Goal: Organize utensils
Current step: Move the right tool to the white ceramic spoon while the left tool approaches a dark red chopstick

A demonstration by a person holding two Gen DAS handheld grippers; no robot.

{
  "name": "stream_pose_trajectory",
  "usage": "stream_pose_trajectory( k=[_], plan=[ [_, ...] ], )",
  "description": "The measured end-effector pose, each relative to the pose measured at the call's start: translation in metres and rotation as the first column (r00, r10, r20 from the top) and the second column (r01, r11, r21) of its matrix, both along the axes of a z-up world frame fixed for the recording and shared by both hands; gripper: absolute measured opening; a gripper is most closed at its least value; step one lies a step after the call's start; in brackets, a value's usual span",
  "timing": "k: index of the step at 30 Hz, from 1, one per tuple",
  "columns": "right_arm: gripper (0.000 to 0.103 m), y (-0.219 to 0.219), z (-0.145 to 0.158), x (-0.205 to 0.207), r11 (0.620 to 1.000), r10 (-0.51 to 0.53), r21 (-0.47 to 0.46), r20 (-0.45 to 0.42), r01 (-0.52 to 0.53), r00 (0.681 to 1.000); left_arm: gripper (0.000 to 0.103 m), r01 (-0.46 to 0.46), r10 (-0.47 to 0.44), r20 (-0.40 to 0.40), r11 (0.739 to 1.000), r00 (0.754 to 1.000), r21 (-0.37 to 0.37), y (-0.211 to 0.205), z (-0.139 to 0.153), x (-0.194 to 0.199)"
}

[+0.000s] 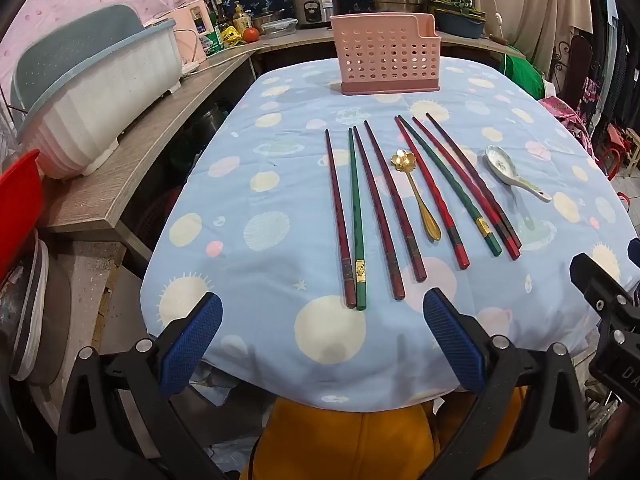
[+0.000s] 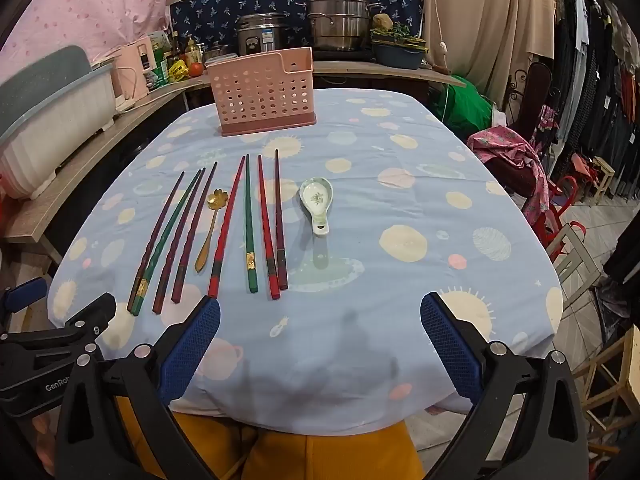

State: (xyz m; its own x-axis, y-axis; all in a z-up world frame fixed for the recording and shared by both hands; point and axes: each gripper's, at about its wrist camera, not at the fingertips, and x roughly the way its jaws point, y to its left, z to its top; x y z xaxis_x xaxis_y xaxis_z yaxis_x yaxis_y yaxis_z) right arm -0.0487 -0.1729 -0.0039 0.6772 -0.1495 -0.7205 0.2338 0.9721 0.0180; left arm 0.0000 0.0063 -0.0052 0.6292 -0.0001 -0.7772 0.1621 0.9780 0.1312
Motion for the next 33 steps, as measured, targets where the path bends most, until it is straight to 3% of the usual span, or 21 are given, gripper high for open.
stream_pose_trajectory(
  k=[33],
  plan=[
    [0.096, -0.0010, -0.0011, -0.0003, 1.000, -0.002, -0.003, -0.001, 0.002, 1.000, 0.096, -0.002, 0.002, -0.001, 1.000, 1.000, 0.003, -0.0004, -0.0009, -0.0022]
  ],
)
